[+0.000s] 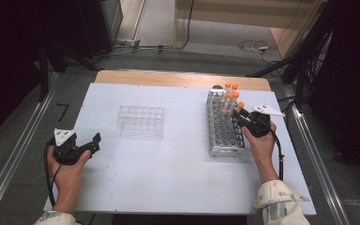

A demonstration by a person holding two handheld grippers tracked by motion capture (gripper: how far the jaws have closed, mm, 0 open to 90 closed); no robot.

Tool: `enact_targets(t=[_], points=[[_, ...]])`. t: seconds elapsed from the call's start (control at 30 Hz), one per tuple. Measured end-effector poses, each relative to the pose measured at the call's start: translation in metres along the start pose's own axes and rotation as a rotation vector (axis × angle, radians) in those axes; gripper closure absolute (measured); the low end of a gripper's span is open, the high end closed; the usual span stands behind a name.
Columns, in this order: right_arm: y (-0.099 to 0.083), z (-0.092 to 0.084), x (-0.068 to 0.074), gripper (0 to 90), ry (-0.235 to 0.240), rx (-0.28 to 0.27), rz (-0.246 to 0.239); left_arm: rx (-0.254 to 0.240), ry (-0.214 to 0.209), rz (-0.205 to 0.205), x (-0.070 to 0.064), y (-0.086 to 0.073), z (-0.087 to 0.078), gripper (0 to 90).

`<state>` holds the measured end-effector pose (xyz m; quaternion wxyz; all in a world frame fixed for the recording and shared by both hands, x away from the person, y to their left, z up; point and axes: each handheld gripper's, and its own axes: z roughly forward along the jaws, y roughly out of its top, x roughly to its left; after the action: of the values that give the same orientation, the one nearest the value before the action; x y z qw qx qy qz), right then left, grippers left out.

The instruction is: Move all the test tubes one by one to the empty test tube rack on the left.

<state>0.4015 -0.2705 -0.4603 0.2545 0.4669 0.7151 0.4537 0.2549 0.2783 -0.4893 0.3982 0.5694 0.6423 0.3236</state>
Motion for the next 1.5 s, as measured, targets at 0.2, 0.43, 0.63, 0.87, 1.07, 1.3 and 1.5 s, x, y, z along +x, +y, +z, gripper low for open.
enact_targets(t=[0.2,0.43,0.63,0.87,1.07,1.3,1.5], points=[[0.0,0.002,0.001,69.4,-0.007,-0.009,-0.001,0.0,-0.001,0.002,0.0,0.0,0.0,13.4],[0.0,0.004,0.003,71.7,-0.01,-0.017,-0.02,-0.001,-0.004,0.001,0.0,0.0,0.001,13.4],[0.005,-0.001,0.003,71.9,-0.01,-0.036,-0.024,0.002,0.002,0.005,0.0,0.0,0.001,13.5],[0.02,-0.011,0.007,71.9,-0.021,-0.066,-0.046,0.001,0.001,0.005,0.0,0.0,0.0,13.4],[0.028,-0.017,0.008,71.9,-0.025,-0.085,-0.05,0.003,0.001,0.008,-0.001,-0.001,0.001,13.4],[0.032,-0.025,0.009,71.9,-0.028,-0.102,-0.053,-0.002,-0.005,0.015,-0.003,0.0,0.001,13.4],[0.036,-0.031,0.011,71.9,-0.02,-0.112,-0.052,-0.012,-0.011,0.012,-0.004,0.001,-0.001,13.4]])
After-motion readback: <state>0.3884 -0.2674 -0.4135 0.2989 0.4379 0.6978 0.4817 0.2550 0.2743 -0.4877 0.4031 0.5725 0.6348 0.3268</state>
